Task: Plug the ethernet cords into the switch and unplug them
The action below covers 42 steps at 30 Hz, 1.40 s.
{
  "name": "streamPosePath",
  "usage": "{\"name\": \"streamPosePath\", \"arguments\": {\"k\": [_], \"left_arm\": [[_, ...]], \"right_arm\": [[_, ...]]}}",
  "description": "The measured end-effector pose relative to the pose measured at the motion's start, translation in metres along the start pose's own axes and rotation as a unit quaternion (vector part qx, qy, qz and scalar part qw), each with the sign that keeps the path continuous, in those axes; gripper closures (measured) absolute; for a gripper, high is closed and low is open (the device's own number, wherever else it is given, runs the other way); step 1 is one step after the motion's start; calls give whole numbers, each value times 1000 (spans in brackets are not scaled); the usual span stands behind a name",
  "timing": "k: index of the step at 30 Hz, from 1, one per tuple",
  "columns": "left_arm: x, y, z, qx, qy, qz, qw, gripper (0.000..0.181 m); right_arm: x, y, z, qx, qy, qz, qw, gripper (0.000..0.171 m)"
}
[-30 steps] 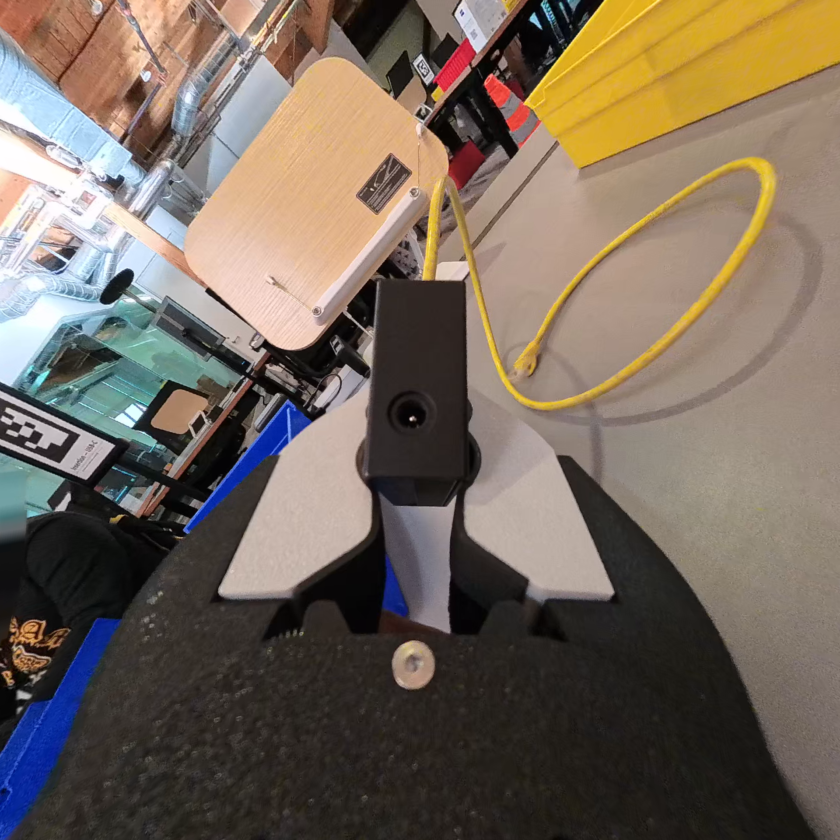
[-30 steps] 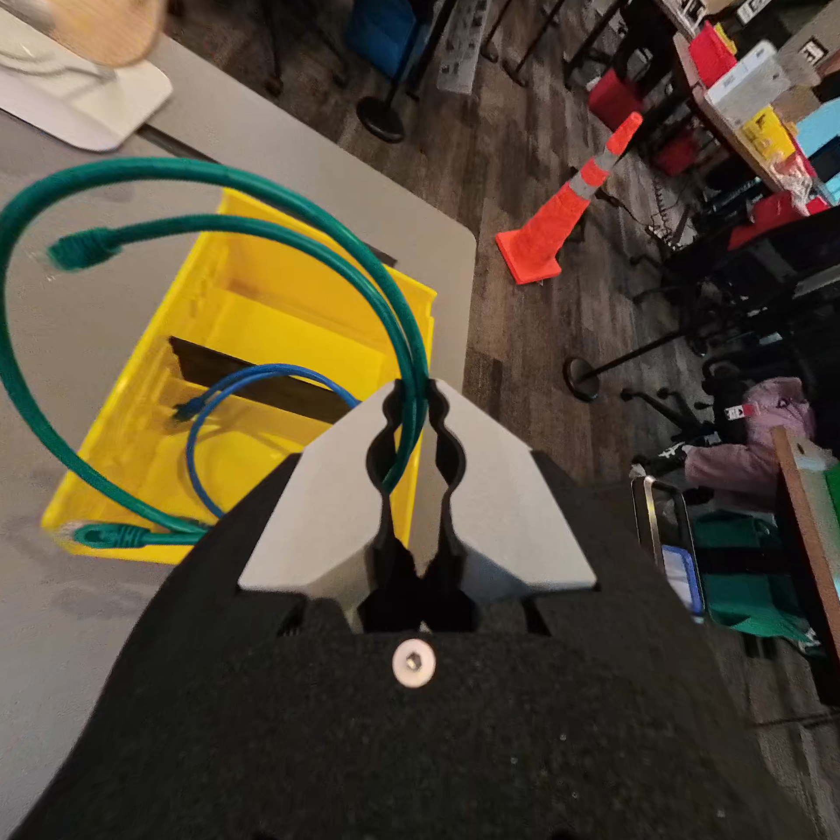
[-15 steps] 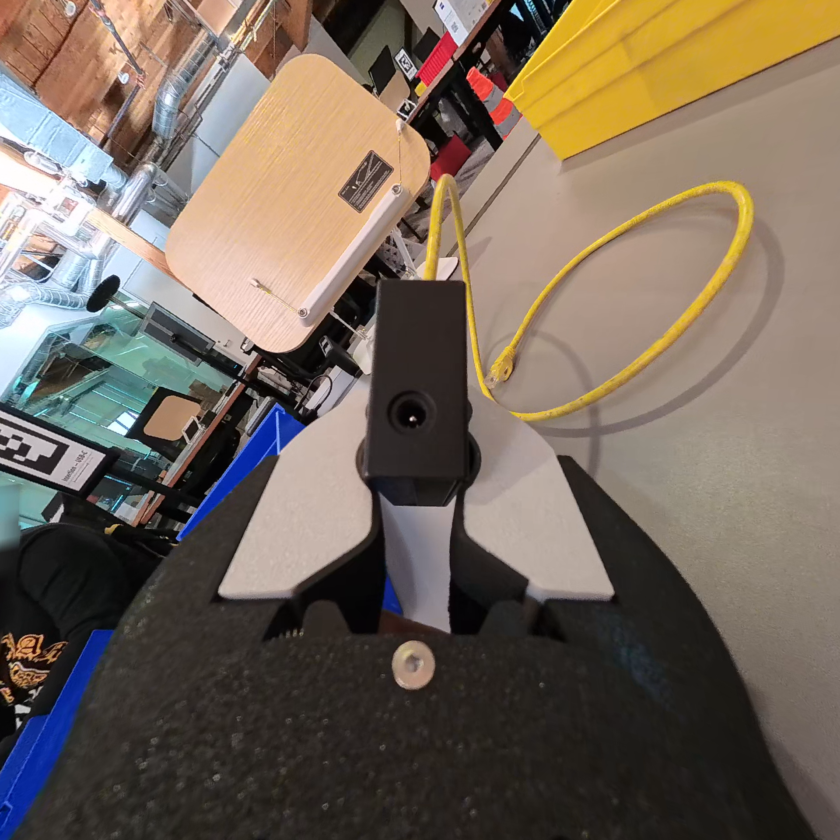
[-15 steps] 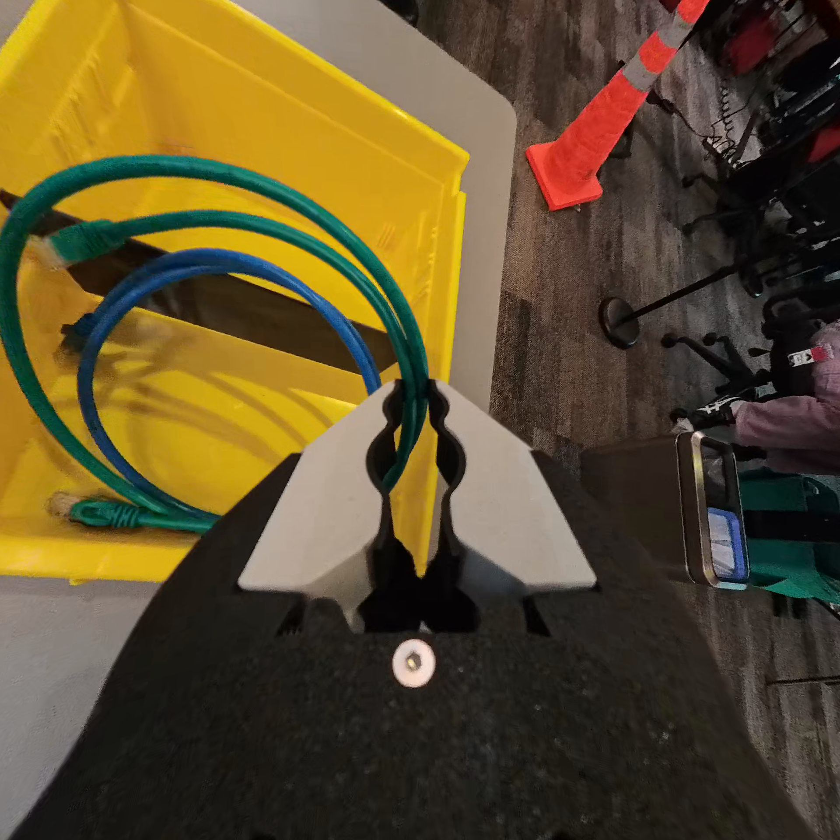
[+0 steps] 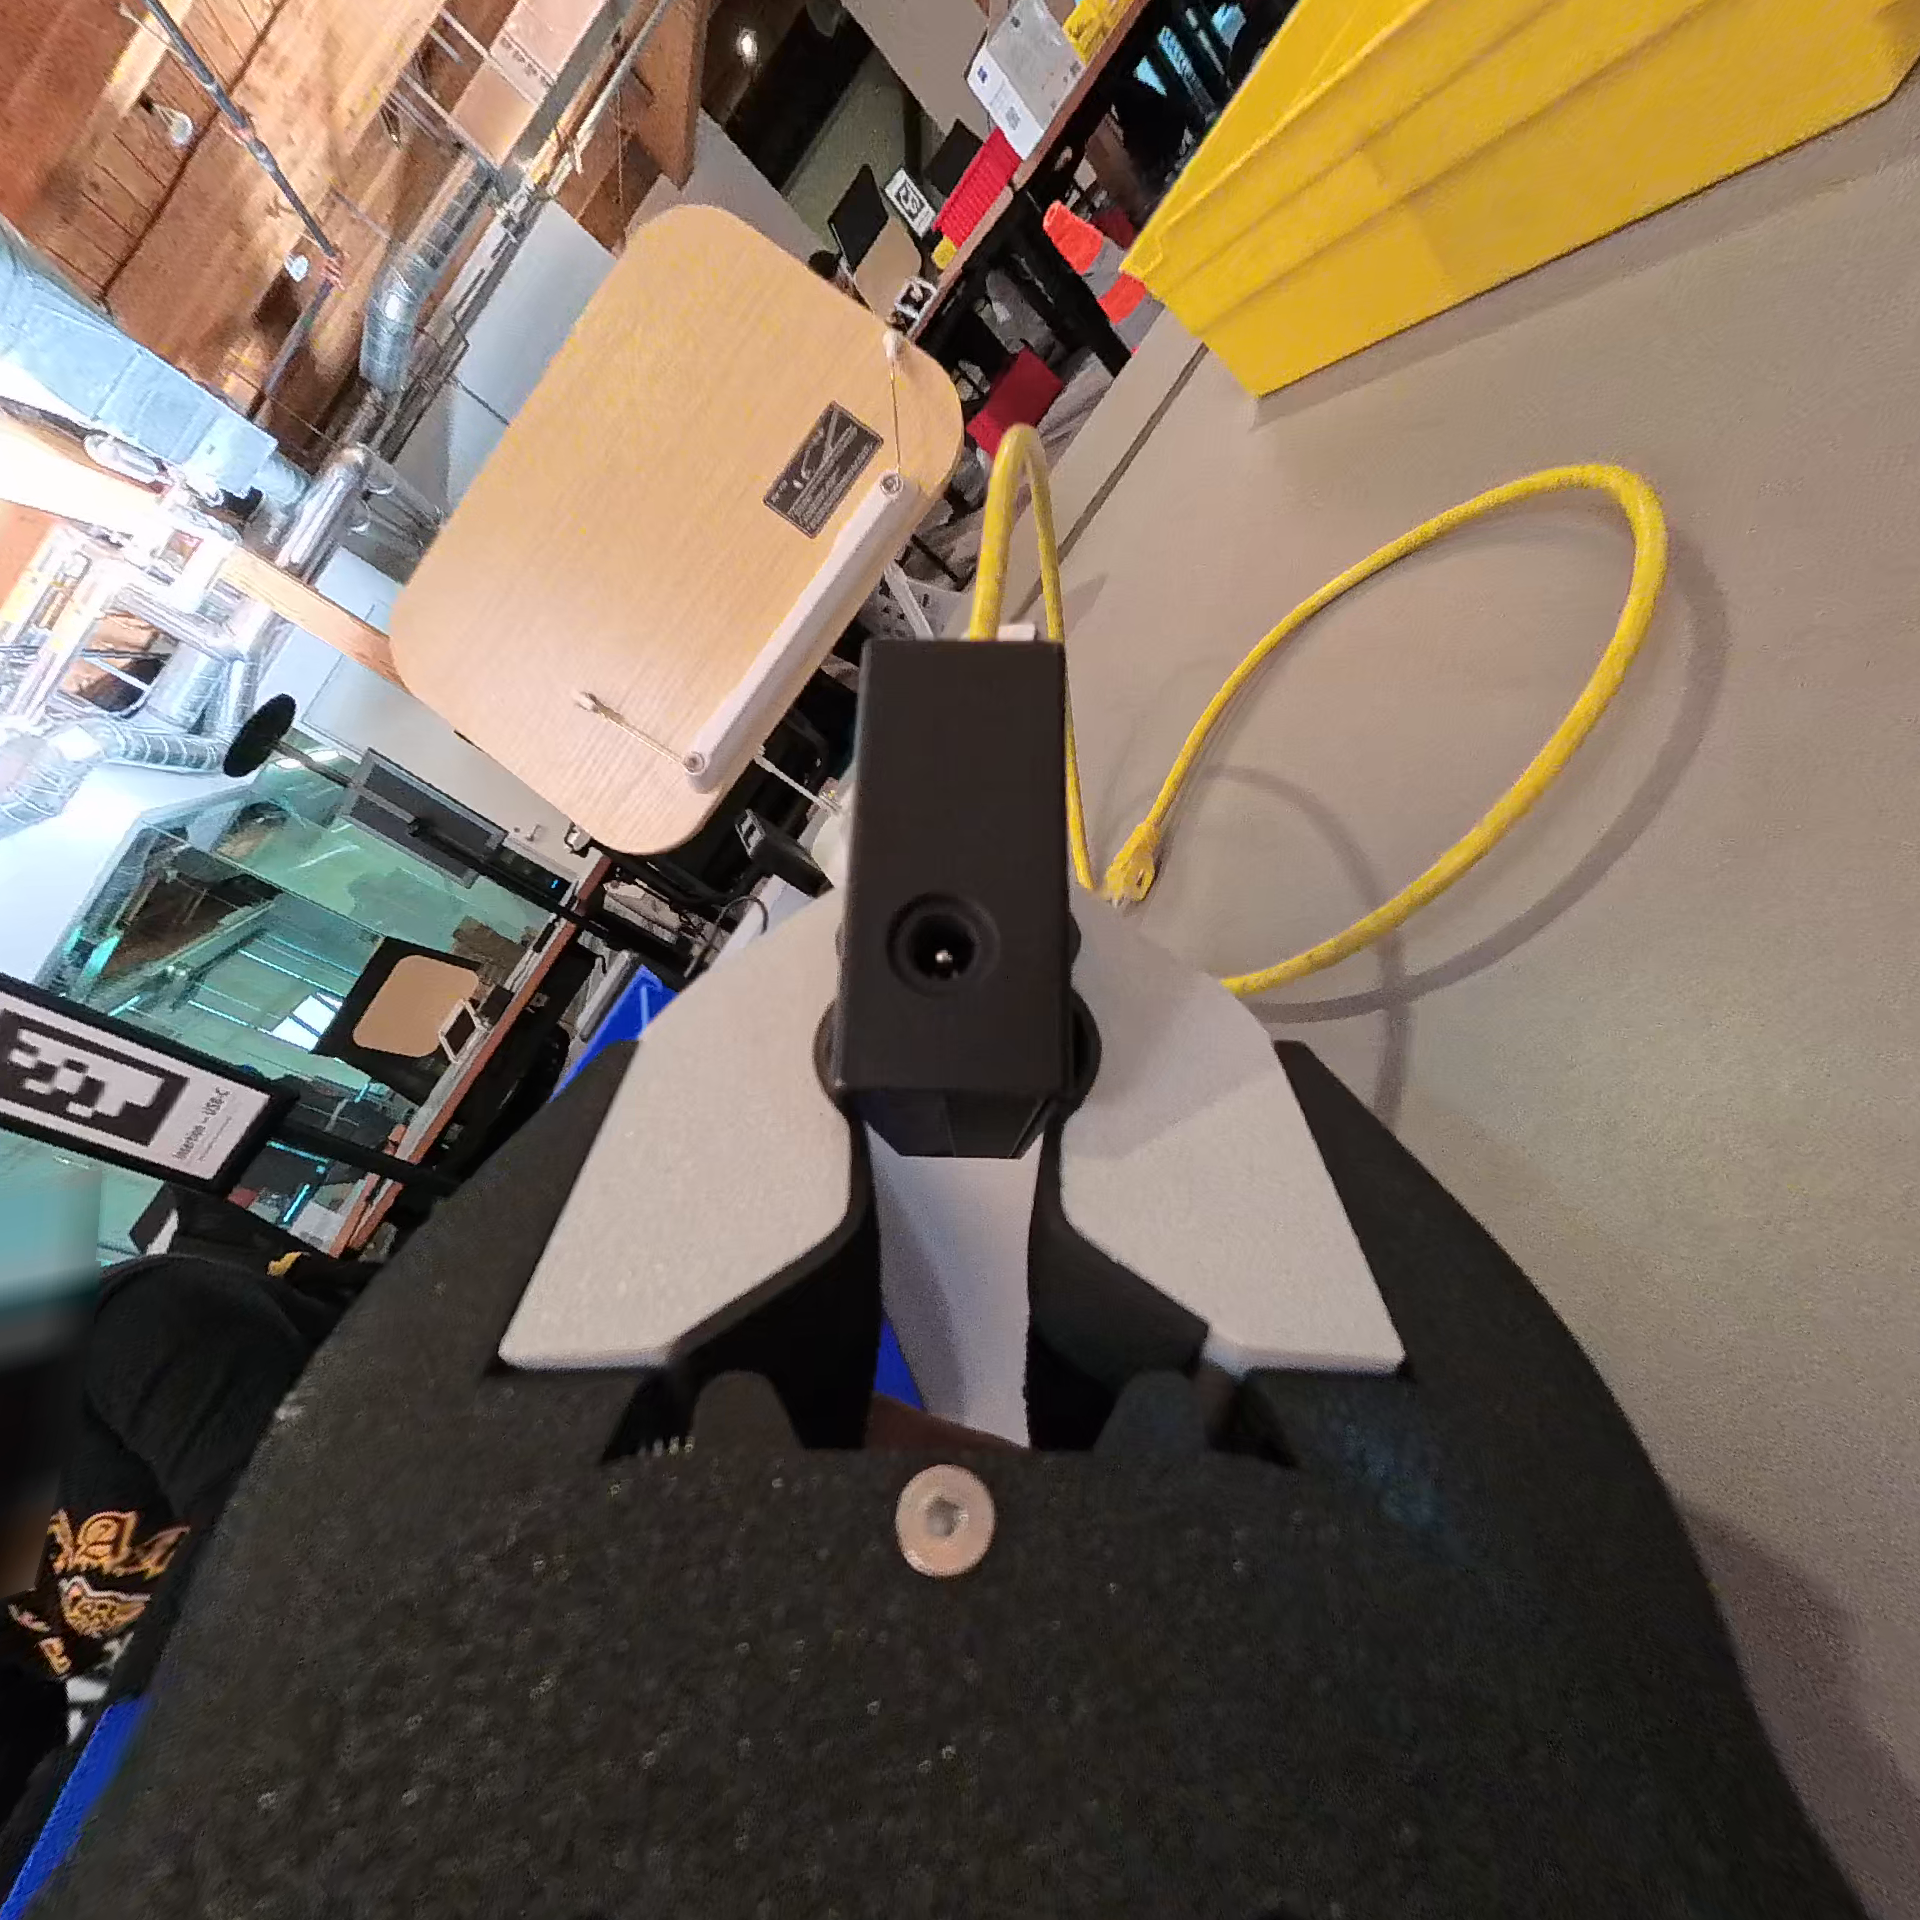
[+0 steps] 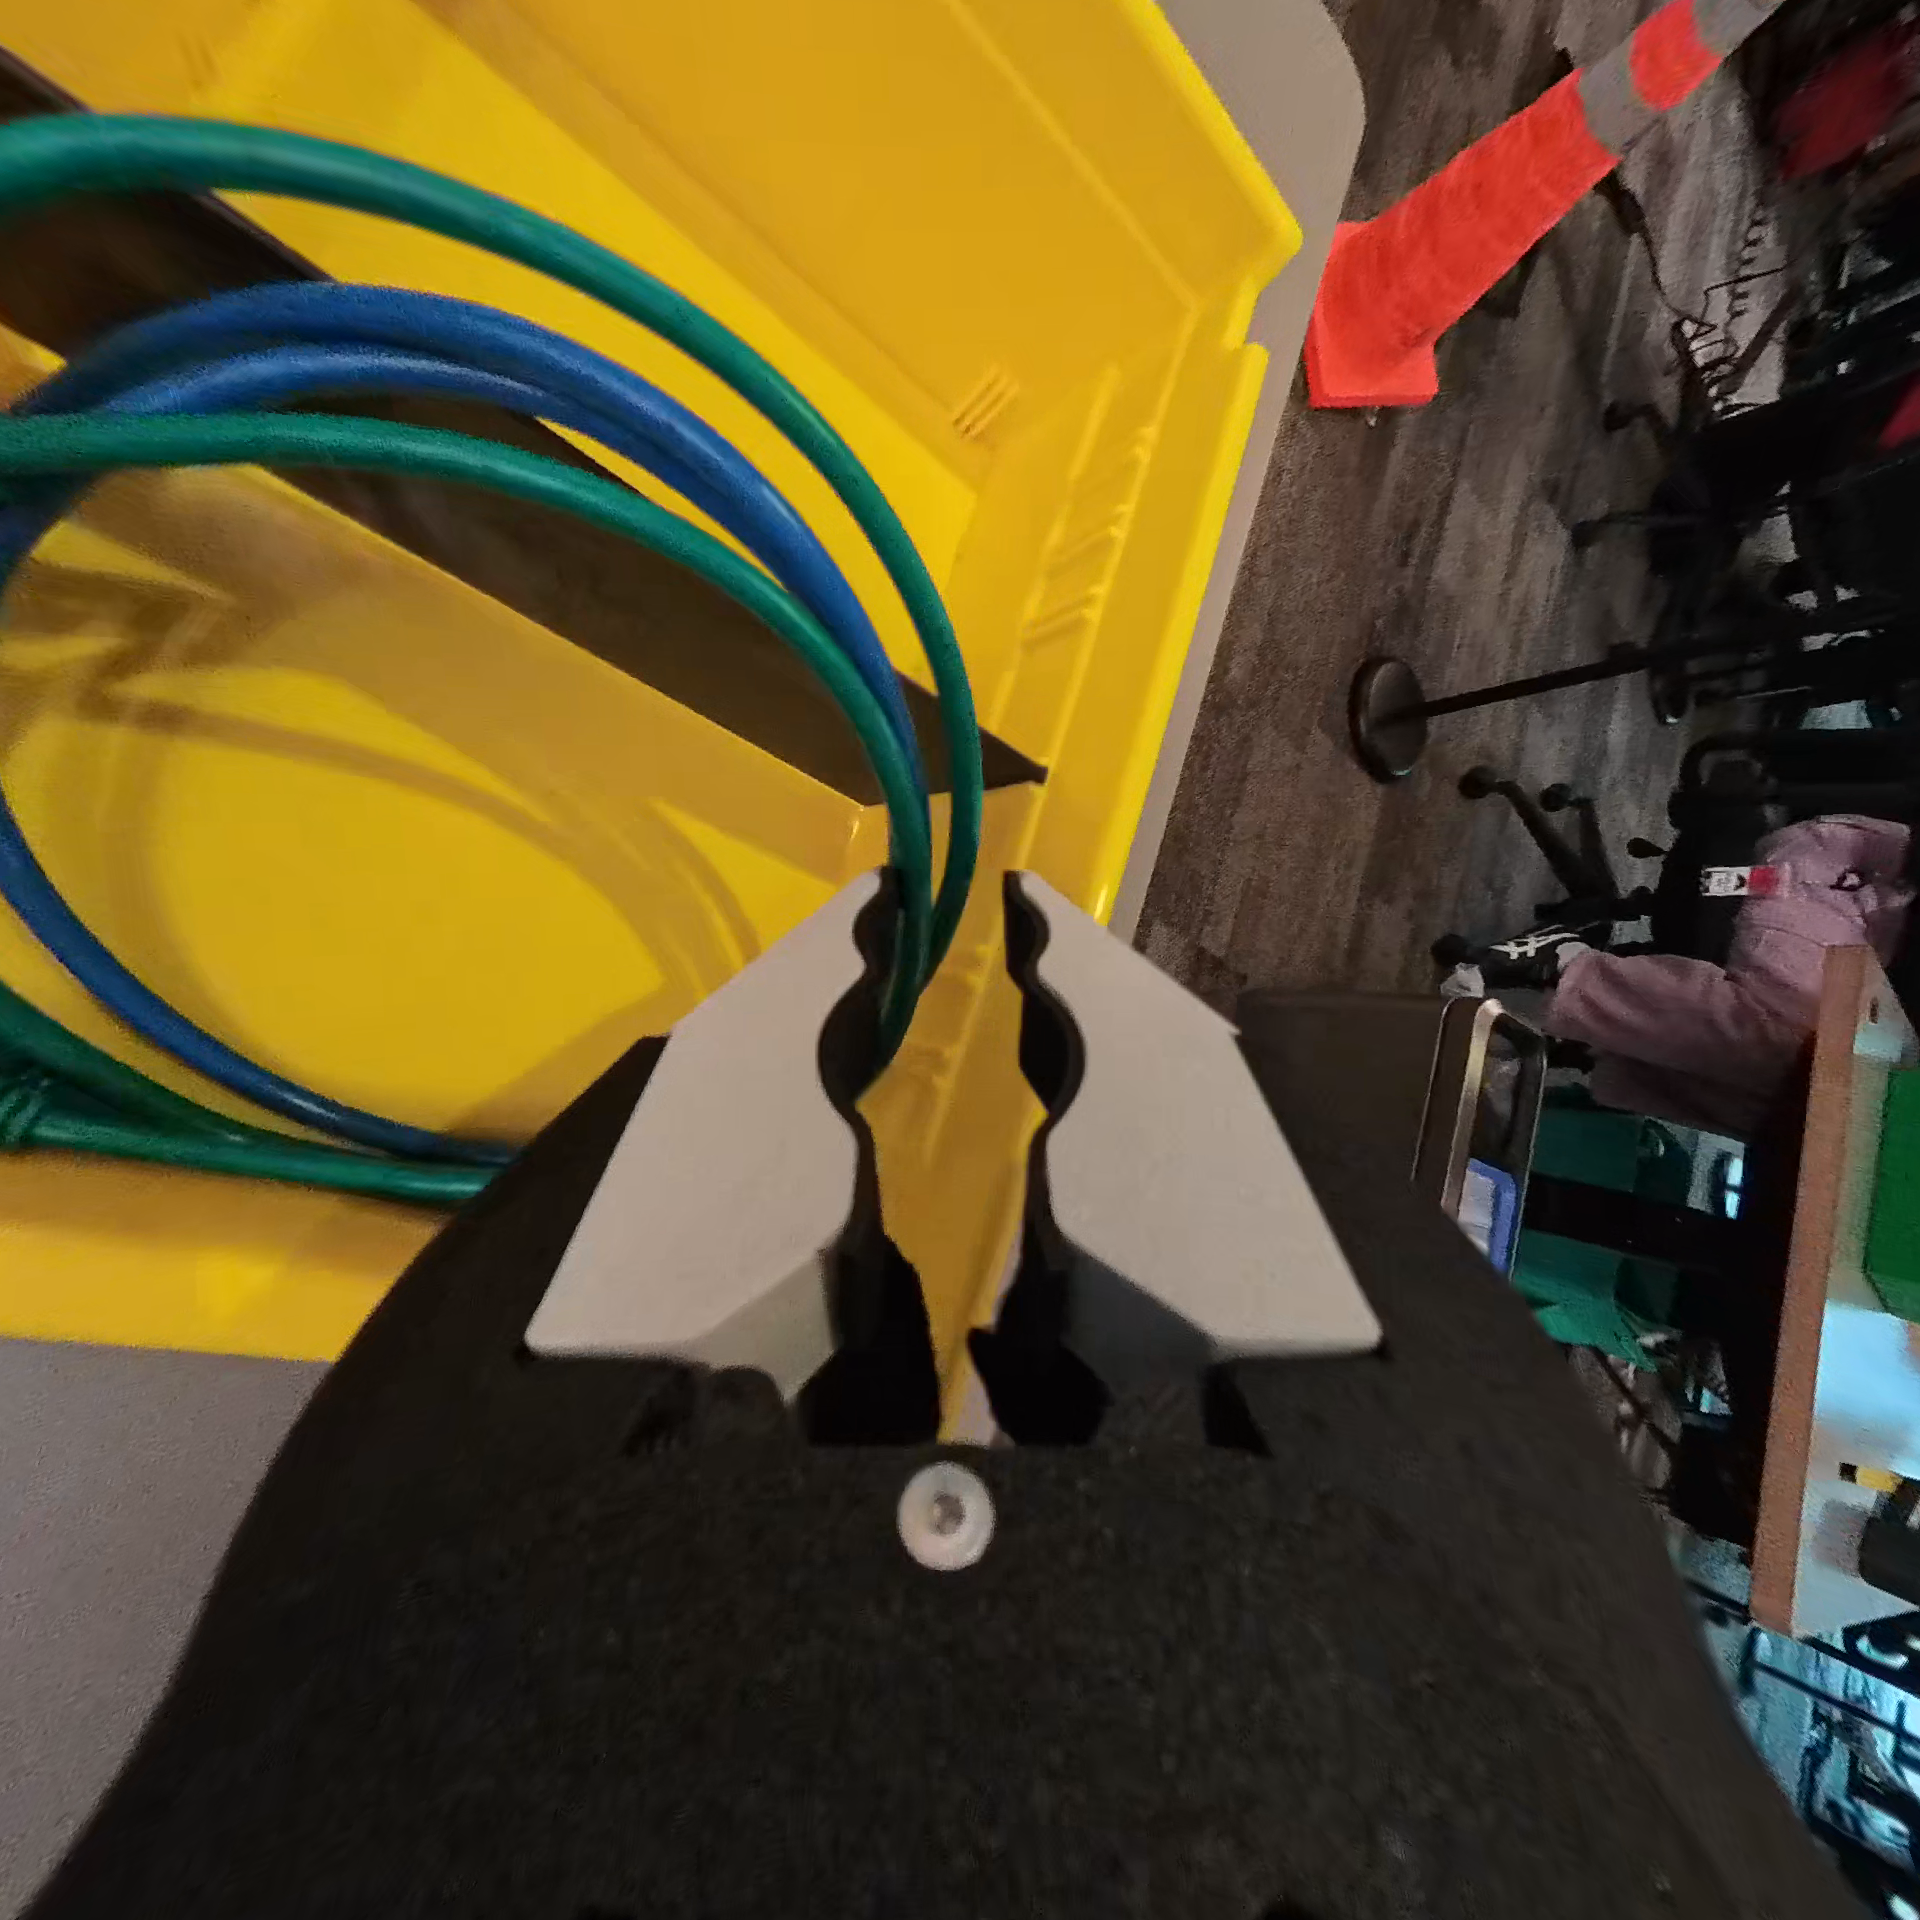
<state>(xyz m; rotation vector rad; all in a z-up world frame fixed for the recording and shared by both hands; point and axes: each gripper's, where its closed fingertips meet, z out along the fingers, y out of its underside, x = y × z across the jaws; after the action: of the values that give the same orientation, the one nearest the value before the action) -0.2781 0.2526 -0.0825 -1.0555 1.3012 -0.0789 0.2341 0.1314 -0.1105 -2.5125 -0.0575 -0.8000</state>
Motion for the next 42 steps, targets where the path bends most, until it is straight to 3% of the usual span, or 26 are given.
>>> {"name": "streamPosePath", "arguments": {"k": [4,6,7,9,10,12,13,15,19,20,22,25,27,29,32,34,42], "left_arm": [[-3,-22,-8,39,-2,3,999,152],[-1,-36,-13,67,2,8,998,152],[0,-42,-14,77,1,10,997,152],[3,-51,-16,90,1,17,996,152],[6,-55,-17,98,2,21,995,152],[12,-62,-19,114,8,29,993,152],[15,-66,-20,122,11,31,992,152],[20,-71,-24,137,18,34,990,152],[26,-77,-29,157,28,32,987,152],[27,-76,-29,156,30,31,987,152],[28,-70,-27,148,33,28,988,152],[29,-57,-20,130,40,12,991,152],[31,-40,-9,76,55,-17,995,151],[34,-14,3,-4,70,-53,996,150],[40,-3,8,-26,92,-100,990,141],[40,-5,9,-32,89,-99,991,137],[58,-17,23,-60,71,-76,993,121]], "right_arm": [[-10,-13,-52,40,19,34,998,134],[-53,-49,-94,143,-54,66,986,133],[-95,-73,-120,210,-141,78,964,134],[-197,-108,-182,310,-375,91,869,130],[-244,-115,-210,327,-482,87,808,118],[-309,-121,-241,345,-603,73,715,102],[-330,-125,-249,359,-635,73,680,96],[-353,-137,-251,379,-663,92,639,93],[-346,-162,-264,398,-705,129,573,121],[-347,-163,-265,395,-706,123,574,135],[-353,-164,-254,386,-678,100,618,161],[-353,-165,-253,397,-644,80,649,166],[-352,-170,-242,409,-561,54,718,166],[-344,-177,-240,441,-473,38,762,166],[-333,-184,-234,471,-308,-19,826,166],[-336,-184,-234,484,-236,-65,840,167],[-337,-192,-230,467,-194,-8,863,166]]}}
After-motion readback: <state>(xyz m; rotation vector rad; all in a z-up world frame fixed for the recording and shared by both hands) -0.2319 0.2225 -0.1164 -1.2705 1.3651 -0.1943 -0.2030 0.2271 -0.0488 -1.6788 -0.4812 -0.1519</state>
